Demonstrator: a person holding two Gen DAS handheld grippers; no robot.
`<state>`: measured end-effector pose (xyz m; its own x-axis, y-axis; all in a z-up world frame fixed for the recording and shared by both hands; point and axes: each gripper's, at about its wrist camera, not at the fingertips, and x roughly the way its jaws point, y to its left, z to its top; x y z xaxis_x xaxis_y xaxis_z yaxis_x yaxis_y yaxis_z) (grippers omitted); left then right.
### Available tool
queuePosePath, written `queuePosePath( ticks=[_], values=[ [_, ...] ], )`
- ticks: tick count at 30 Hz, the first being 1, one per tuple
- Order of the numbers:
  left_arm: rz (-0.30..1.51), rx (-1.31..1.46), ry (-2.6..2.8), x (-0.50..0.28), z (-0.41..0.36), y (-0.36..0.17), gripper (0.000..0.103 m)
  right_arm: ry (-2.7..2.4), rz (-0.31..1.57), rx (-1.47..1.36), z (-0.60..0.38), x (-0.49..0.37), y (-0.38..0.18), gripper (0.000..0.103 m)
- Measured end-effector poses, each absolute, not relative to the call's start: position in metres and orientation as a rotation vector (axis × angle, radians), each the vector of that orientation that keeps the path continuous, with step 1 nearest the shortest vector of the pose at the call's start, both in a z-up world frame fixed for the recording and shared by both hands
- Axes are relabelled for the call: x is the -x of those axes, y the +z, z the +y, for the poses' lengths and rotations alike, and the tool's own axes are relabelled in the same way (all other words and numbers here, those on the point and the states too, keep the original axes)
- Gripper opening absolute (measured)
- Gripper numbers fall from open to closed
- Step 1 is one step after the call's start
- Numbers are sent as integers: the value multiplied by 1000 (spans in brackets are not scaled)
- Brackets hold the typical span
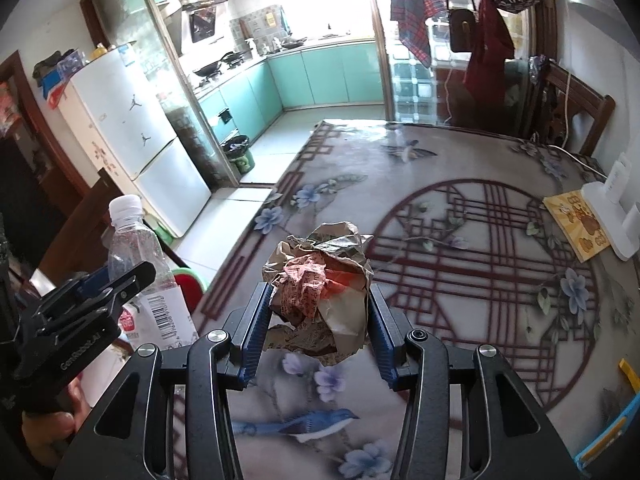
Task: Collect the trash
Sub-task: 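Carry the water bottle and crumpled paper over the red bucket and release both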
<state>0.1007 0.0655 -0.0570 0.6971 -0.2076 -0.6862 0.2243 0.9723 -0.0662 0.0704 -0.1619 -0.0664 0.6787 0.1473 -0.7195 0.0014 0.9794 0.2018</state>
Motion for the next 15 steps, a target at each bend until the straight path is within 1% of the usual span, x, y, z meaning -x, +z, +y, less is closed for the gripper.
queuePosePath(
  ticks=[15],
  values=[
    [769, 16, -185, -117, 148, -64, 37, 137, 838, -149, -94, -94, -70, 45]
  ],
)
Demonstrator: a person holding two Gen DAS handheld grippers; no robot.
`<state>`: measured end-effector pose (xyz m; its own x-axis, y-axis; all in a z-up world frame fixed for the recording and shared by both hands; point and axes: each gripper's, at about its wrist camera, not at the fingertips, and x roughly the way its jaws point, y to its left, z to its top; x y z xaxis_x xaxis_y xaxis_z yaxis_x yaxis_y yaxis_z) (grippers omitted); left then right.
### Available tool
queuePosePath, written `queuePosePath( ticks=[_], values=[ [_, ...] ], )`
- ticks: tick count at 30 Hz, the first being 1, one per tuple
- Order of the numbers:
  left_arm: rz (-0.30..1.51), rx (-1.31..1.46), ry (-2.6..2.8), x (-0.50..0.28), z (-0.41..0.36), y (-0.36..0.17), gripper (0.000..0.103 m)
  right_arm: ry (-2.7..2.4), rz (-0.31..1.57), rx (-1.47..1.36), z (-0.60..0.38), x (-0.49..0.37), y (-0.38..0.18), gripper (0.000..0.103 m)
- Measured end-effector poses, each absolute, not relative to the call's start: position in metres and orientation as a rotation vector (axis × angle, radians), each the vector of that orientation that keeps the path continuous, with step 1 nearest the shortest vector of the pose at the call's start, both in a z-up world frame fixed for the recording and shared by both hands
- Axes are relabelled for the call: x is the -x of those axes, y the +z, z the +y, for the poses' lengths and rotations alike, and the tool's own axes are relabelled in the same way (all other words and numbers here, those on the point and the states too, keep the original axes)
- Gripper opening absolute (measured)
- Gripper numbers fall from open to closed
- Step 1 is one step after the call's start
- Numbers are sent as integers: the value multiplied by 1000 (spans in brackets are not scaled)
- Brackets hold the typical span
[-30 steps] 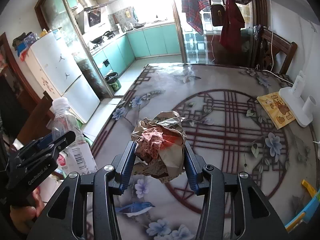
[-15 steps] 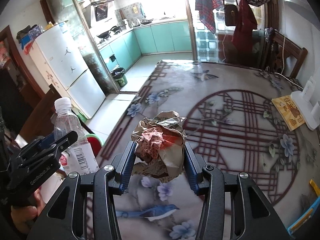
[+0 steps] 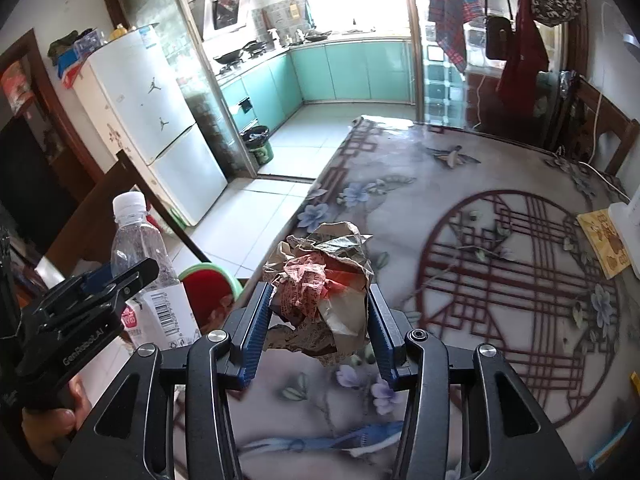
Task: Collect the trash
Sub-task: 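Carry the water bottle and crumpled paper over the red bucket and release both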
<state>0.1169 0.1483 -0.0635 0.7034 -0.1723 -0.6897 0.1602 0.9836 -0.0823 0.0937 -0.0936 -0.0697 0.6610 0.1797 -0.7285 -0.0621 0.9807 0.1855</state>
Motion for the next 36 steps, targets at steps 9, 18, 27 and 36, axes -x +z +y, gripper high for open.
queuePosePath(
  ticks=[9, 18, 27, 36],
  values=[
    [783, 33, -160, -126, 193, -72, 37, 164, 844, -132, -54, -103, -73, 45],
    [804, 55, -134, -133, 229, -81, 37, 184, 859, -107, -21, -113, -77, 45],
    [858, 93, -78, -146, 267, -101, 37, 230, 896, -77, 11, -127, -85, 45],
    [931, 114, -22, -159, 301, -128, 37, 299, 944, -51, 45, -148, -100, 45]
  ],
)
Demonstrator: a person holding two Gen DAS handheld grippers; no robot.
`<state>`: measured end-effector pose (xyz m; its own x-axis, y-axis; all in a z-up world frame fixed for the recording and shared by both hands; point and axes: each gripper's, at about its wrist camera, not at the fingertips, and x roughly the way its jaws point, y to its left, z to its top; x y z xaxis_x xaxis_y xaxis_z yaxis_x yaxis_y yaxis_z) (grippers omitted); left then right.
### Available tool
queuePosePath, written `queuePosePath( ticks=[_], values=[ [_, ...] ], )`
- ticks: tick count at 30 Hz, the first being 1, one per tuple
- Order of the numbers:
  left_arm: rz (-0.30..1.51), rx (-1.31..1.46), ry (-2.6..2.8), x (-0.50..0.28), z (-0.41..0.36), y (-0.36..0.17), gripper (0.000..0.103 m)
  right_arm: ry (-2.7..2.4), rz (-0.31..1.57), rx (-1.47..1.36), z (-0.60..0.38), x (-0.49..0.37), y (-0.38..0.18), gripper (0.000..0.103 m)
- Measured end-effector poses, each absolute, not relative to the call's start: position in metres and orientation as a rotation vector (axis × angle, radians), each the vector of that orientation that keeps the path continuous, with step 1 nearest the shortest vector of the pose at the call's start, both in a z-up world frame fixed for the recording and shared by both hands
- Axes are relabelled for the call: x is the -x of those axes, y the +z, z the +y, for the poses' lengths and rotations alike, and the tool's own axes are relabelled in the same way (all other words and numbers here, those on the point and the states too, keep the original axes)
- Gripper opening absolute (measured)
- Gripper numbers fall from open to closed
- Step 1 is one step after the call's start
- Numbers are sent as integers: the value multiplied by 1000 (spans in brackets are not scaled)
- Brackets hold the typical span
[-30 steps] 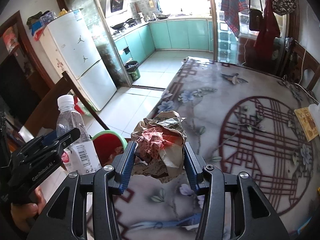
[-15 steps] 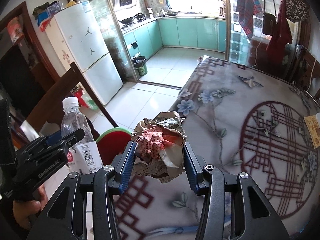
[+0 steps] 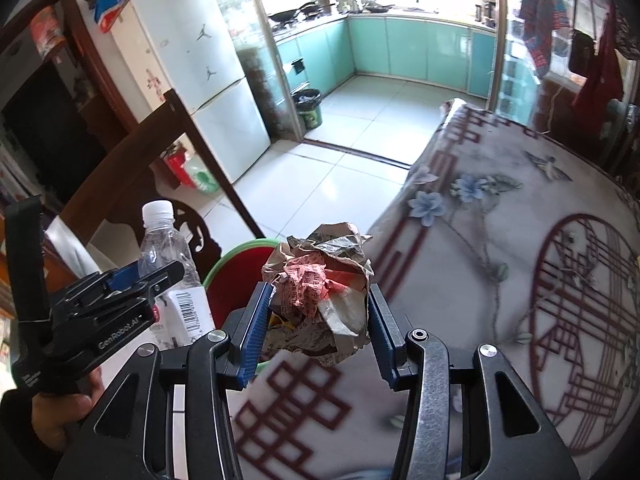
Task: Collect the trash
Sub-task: 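Carry the water bottle and crumpled paper over the red bucket and release both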
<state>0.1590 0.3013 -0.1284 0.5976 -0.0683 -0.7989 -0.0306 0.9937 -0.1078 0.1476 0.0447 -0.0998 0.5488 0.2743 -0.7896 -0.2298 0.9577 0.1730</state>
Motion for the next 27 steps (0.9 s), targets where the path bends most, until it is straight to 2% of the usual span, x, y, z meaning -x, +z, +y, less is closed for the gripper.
queuePosePath(
  ticks=[27],
  values=[
    [1180, 165, 46, -236, 351, -226, 37, 426, 1128, 5, 109, -218, -167, 46]
  ],
)
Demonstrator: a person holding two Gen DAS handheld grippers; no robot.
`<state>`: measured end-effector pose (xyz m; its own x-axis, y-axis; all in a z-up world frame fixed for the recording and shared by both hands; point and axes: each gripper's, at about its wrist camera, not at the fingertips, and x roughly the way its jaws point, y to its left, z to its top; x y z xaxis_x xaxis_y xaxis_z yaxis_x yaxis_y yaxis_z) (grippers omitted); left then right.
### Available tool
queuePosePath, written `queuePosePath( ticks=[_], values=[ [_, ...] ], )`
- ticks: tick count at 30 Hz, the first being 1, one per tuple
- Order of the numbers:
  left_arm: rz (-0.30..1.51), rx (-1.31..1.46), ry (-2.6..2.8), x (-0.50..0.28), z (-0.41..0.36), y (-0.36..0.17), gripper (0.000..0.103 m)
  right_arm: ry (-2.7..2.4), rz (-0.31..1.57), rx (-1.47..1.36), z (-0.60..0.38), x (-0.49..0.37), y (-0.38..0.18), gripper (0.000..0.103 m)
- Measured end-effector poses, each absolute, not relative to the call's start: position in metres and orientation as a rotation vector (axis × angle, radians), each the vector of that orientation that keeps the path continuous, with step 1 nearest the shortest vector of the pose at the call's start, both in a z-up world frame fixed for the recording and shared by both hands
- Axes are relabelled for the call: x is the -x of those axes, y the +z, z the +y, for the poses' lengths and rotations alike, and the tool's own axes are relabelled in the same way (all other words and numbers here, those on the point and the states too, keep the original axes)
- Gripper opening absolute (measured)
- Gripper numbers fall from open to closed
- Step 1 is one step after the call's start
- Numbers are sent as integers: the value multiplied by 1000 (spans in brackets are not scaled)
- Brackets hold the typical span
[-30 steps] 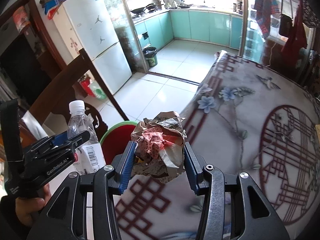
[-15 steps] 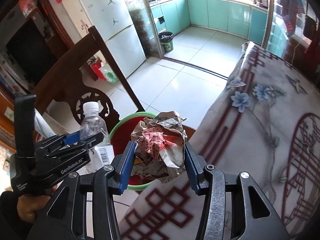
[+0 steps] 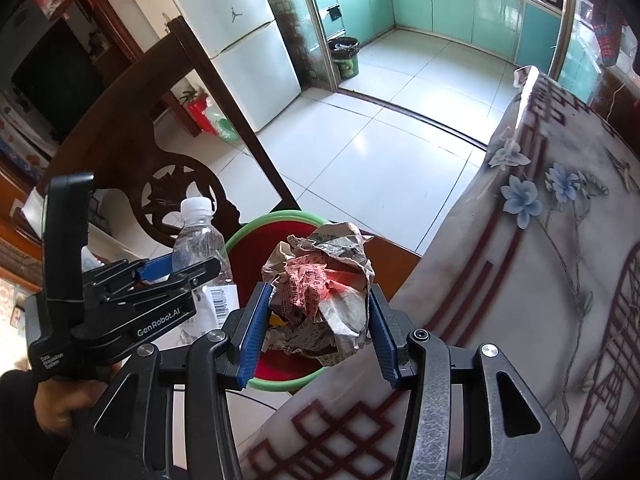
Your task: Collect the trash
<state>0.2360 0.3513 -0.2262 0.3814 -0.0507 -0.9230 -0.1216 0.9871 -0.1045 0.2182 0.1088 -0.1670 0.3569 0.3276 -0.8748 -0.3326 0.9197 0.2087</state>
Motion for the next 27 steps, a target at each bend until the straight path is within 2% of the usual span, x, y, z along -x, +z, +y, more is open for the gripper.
queuePosePath(
  ticks=[1, 3, 4, 6, 7, 8, 12, 16, 18, 20, 21, 22, 27],
  values=[
    [1184, 165, 48, -239, 352, -228, 37, 429, 1130, 6, 110, -220, -168, 47],
    [1192, 158, 57, -244, 352, -232, 38, 436, 1135, 7, 111, -222, -171, 61],
    [1198, 155, 59, -246, 352, -233, 39, 436, 1133, 6, 111, -223, -171, 65],
    [1197, 153, 73, -249, 351, -233, 53, 437, 1128, 1, 109, -223, -171, 69],
    [1191, 148, 88, -250, 351, -232, 68, 439, 1129, -1, 109, -224, -171, 69],
    [1185, 144, 96, -250, 351, -231, 72, 437, 1130, -1, 108, -224, -171, 69],
    [1171, 124, 131, -248, 350, -221, 72, 418, 1106, -6, 101, -219, -161, 69],
    [1102, 132, 124, -236, 339, -189, 72, 383, 989, 10, 85, -198, -128, 71],
    [1032, 137, 84, -225, 326, -164, 72, 361, 913, 14, 74, -182, -107, 85],
    [955, 141, 61, -210, 311, -137, 73, 348, 840, 11, 62, -165, -88, 90],
    [917, 154, 46, -202, 304, -125, 74, 342, 796, 5, 54, -151, -77, 96],
    [869, 174, 26, -192, 296, -112, 81, 339, 769, 1, 47, -142, -70, 101],
    [688, 169, 15, -139, 260, -64, 89, 354, 663, -41, 8, -93, -45, 103]
  ],
)
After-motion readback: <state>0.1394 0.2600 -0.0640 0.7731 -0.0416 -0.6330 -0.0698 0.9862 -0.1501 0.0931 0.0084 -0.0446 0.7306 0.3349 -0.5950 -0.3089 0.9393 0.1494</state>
